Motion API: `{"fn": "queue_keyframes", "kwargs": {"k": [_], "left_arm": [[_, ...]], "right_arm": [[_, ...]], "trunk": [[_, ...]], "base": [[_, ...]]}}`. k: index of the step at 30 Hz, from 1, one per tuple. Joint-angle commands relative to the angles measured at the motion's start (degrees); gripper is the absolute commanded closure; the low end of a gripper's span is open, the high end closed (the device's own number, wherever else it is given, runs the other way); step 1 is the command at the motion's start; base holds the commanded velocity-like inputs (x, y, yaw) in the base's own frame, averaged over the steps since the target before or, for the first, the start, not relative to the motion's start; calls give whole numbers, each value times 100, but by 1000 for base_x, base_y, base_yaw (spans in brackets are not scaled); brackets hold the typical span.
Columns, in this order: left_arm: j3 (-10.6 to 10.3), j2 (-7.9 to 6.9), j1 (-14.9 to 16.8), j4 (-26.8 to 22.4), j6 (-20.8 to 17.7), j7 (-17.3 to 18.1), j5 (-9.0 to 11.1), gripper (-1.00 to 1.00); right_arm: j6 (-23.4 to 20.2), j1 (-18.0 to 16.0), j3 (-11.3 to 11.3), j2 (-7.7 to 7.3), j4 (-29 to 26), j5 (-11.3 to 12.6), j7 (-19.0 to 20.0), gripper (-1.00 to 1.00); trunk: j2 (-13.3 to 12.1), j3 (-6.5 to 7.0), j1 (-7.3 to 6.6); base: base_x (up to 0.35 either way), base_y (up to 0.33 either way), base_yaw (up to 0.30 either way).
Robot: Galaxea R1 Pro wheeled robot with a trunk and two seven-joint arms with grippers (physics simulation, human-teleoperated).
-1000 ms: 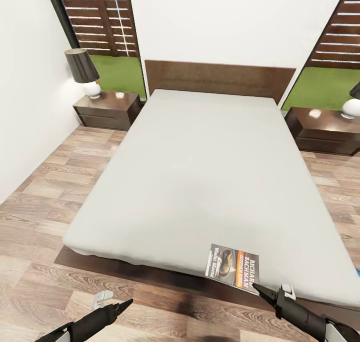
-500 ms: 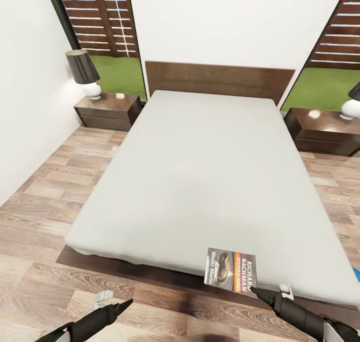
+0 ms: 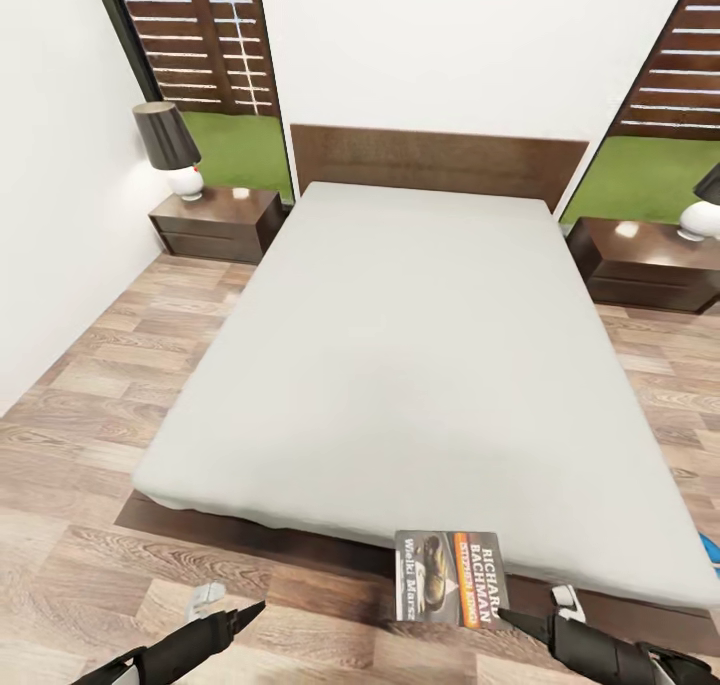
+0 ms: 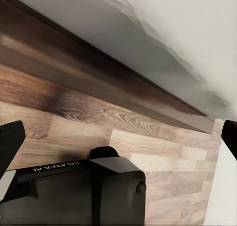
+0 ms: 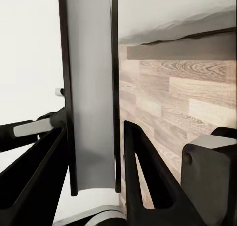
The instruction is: In the bedroom, move the book from the bed onto either nightstand, and place the two sandals side by side next to the bed.
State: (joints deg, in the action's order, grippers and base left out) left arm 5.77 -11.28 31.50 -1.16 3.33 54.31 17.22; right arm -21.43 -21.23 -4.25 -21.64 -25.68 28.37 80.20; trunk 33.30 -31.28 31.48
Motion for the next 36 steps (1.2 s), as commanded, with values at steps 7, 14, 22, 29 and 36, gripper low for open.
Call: {"fn": "queue_keyframes", "kwargs": {"k": [7,14,22,29,36], "left_arm": [[-290,-6,-53,-1,43,-691,-1132,-100],[-415,45,-206,10,76,-2299,-1847,-100],[-416,181,-306,7,104,-2659,-1885,-100],[-418,234,-314,10,106,-2732,-1886,-100],[-419,296,-320,11,107,-2741,-1881,-100]], "right_arm": [[113,-4,-32,-12,224,-60,1,100],[130,-4,-1,-15,637,-68,-13,100],[136,-4,1,-15,705,-68,-50,100],[139,-4,-2,-16,713,-64,-12,100],[139,-4,-6,-16,705,-47,12,100]], "trunk": [[-276,121,-152],[-356,156,-196],[-356,156,-196],[-356,156,-196],[-356,154,-196]], "base": [[0,0,0],[0,0,0],[0,0,0],[0,0,0],[0,0,39]]}}
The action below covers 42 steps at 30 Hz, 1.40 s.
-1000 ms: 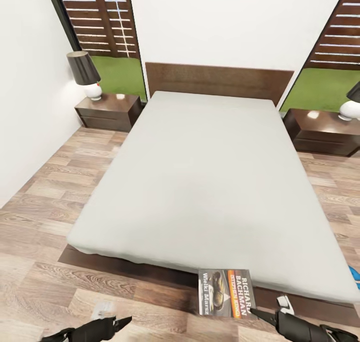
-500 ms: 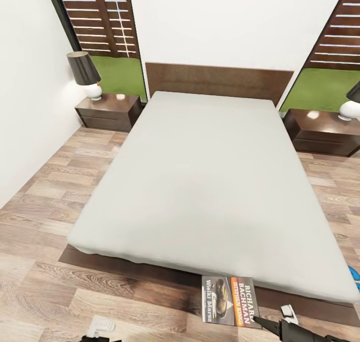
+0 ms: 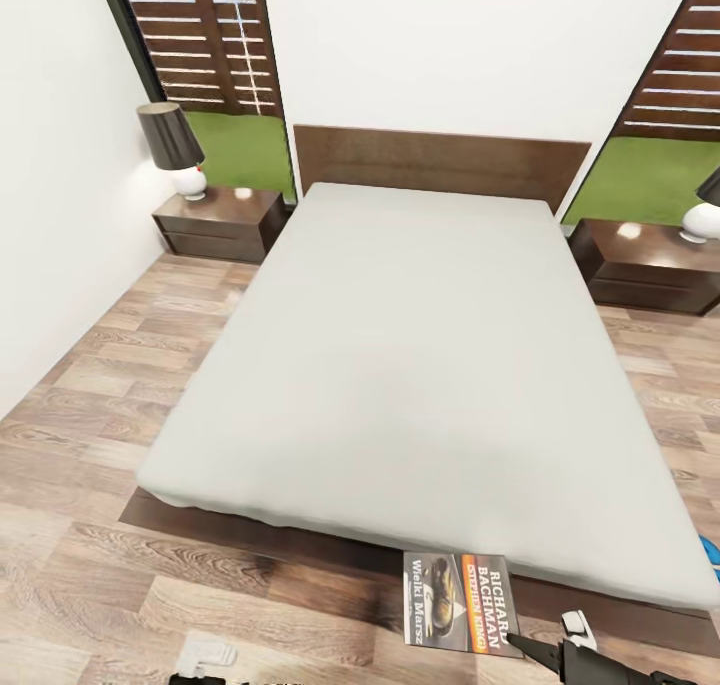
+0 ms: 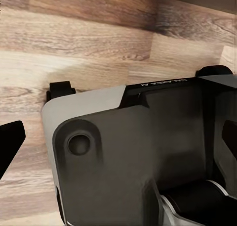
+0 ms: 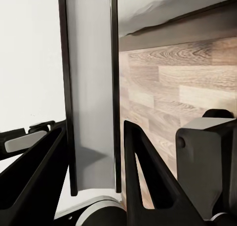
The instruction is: In the bedroom, move the book from the bed onto either nightstand, and place the two sandals side by side next to the bed.
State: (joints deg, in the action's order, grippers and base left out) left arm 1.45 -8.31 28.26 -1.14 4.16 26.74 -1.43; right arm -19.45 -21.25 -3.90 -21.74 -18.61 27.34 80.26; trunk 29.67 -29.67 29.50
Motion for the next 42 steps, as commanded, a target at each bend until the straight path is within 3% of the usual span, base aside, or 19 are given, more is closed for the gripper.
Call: {"fn": "queue_keyframes", "kwargs": {"k": [1,42], "left_arm": [[13,2,5,8,24,16,-16,-100],[13,4,5,8,24,16,-15,-100]], "right_arm": [[-59,-2,-41,-6,-2,54,7,100],[-59,-2,-38,-6,-2,44,-46,100]], "trunk": [[7,-8,2],[7,-117,2]], "base": [[0,0,214],[0,0,272]]}}
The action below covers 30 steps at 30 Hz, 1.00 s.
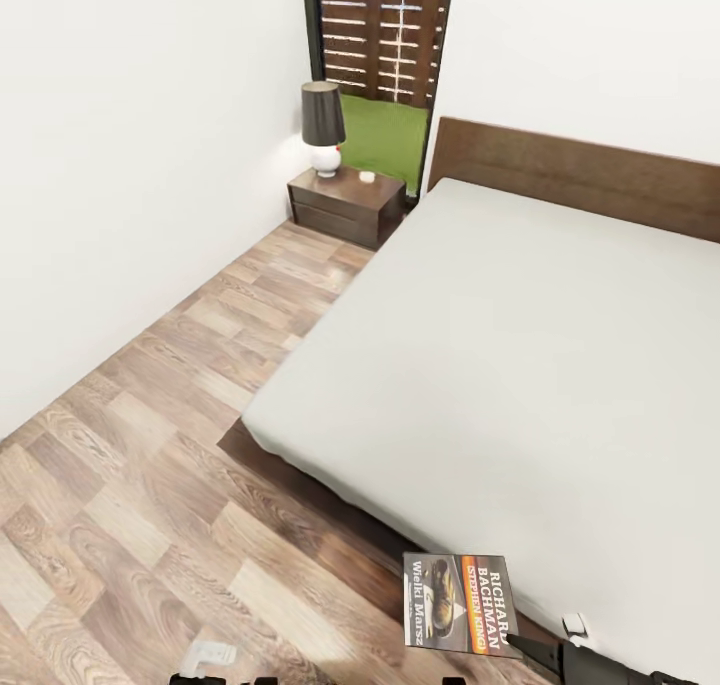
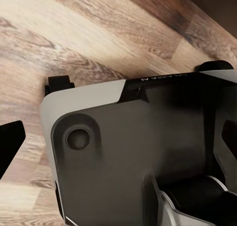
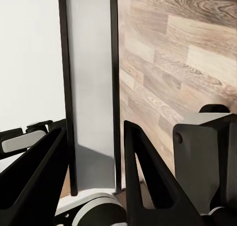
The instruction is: In the bedroom, move the book from the bed onto either nightstand, and place the two sandals side by side next to the bed.
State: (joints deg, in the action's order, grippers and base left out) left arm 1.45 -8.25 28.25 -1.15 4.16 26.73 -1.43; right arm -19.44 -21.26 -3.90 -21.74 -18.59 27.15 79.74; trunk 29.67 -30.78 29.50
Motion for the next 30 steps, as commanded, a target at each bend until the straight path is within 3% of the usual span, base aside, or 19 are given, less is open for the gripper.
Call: {"fn": "queue_keyframes", "kwargs": {"k": [1,27,29,30], "left_arm": [[13,-1,5,9,24,16,-16,-100],[13,39,5,9,24,16,-18,-100],[13,65,5,9,24,16,-16,-100],[13,72,5,9,24,16,-16,-100]], "right_arm": [[-60,-1,-39,-6,-4,63,6,100],[-74,-1,-41,-6,4,91,91,100],[-72,-1,-41,-6,5,94,398,100],[-71,-1,-41,-6,9,86,761,100]], "trunk": [[7,-9,2],[7,-78,2],[7,-84,2],[7,-86,2]], "base": [[0,0,276],[0,0,276],[0,0,276],[0,0,276]]}}
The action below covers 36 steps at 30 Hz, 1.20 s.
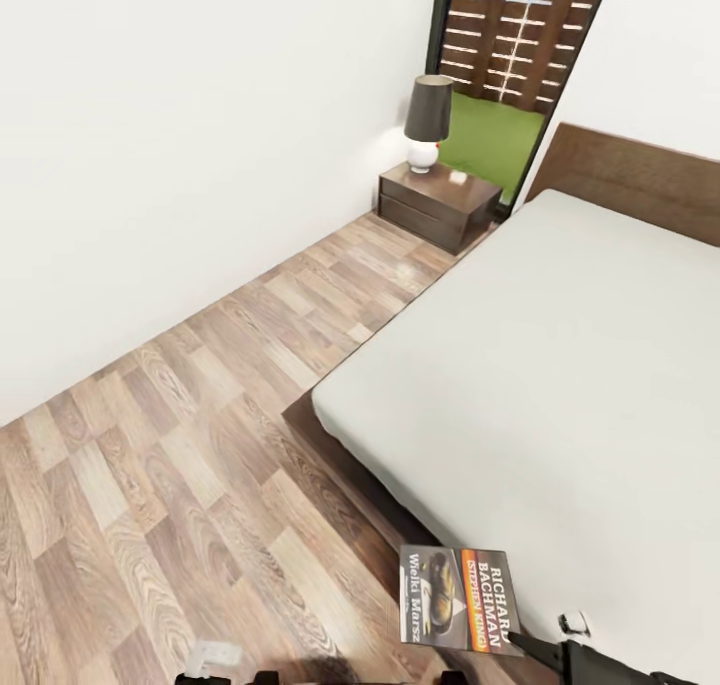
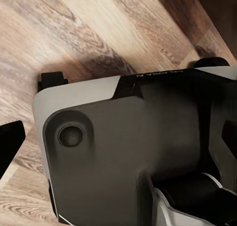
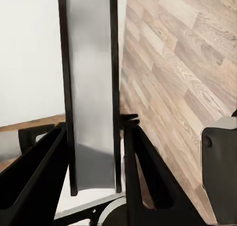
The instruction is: In the bedroom, move the book from the bed onto either nightstand, and place the two sandals side by side next to the bed.
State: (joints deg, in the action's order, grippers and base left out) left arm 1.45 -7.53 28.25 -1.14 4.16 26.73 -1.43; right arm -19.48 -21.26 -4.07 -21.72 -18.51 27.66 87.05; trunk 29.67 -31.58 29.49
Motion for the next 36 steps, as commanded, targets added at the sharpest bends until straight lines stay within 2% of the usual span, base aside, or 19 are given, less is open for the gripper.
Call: {"fn": "queue_keyframes", "kwargs": {"k": [1,2,36], "left_arm": [[14,3,5,9,24,16,-16,-100],[14,6,5,9,24,16,-16,-100],[14,15,-8,9,24,16,-16,-100]], "right_arm": [[-66,-1,-24,-8,2,29,213,100],[-65,-1,-24,-8,4,25,295,100],[-56,-1,-24,1,5,2,295,100]], "trunk": [[7,-9,2],[7,-12,2],[7,-92,2]], "base": [[0,0,276],[0,0,276],[0,0,277]]}}
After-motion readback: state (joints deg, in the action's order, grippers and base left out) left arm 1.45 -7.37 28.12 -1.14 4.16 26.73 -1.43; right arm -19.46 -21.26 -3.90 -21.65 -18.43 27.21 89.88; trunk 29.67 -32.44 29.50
